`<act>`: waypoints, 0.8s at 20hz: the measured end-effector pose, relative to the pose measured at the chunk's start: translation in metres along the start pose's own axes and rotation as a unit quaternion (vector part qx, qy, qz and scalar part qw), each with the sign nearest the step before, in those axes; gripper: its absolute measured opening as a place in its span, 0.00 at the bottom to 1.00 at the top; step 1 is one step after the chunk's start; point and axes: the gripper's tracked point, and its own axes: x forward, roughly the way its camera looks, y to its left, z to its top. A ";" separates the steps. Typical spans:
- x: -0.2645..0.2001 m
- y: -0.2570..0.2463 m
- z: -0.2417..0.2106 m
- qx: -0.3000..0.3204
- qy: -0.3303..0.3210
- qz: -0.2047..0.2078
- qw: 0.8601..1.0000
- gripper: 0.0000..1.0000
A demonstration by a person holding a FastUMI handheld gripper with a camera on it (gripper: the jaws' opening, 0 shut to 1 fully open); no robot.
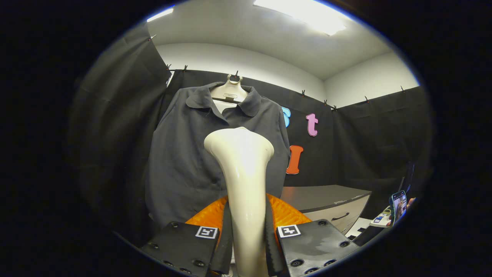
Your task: Iron the clothes twice with a garment steamer, once on the left side and once on the right side.
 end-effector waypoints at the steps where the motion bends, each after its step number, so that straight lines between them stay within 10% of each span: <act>1: 0.000 0.000 0.000 0.000 0.000 0.000 1.000 0.43; 16: -0.010 0.000 0.000 0.002 0.001 0.002 1.000 0.43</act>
